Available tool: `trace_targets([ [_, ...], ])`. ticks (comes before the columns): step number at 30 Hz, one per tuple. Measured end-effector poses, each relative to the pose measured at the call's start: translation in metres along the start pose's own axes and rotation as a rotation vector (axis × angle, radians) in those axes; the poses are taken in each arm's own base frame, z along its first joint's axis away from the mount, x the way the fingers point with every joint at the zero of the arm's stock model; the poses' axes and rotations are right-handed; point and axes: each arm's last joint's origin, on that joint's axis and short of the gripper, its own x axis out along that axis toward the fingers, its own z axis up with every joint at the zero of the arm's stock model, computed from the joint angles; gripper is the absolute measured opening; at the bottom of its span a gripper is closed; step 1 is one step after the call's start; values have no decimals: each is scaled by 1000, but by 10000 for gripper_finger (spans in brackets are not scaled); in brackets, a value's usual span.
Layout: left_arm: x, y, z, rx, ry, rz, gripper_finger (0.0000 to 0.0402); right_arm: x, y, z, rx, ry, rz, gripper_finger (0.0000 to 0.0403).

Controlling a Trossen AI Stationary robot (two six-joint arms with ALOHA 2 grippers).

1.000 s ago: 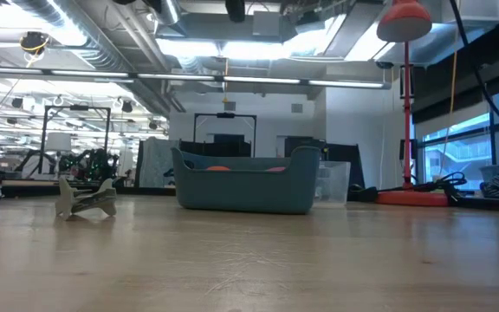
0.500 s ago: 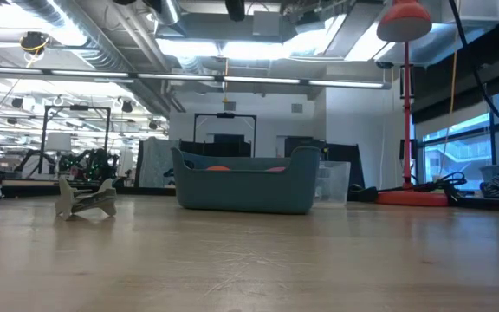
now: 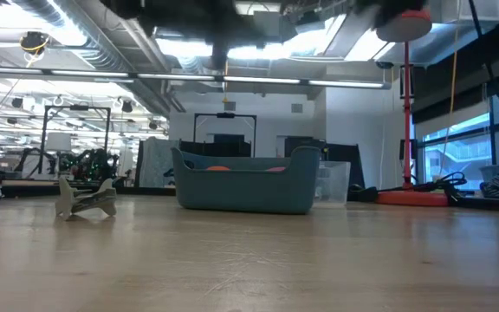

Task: Pick and place Stapler, Stapler remover, tape
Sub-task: Put the green stapler into the black bin, then put the black staple remover into the white bin

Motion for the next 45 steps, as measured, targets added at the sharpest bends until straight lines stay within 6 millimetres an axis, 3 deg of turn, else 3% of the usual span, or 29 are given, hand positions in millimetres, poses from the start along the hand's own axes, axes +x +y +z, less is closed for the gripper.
trace_targets([
  [4,13,35,-31,0,168,111,55,2,-9,-10,14,66,-126,302],
  [10,42,81,-76,-19,411,186,55,6,-9,-13,5,80,-148,285],
  [16,74,120,-85,99,614,253,55,6,-9,-13,2,82,-148,276],
  [23,100,154,-105,88,813,245,55,6,-8,-14,6,109,-122,276],
  [26,103,158,-108,83,847,254,65,6,-8,-14,6,118,-113,276],
  [33,101,153,-97,131,841,269,216,6,-8,-14,2,121,-112,276],
  [37,97,150,-88,147,832,282,278,6,-8,-14,-10,119,-114,276],
  [40,89,145,-80,81,852,301,297,6,-8,-14,-13,120,-115,276],
  [45,57,117,-62,-226,943,196,297,5,-9,-16,-3,135,-126,276],
])
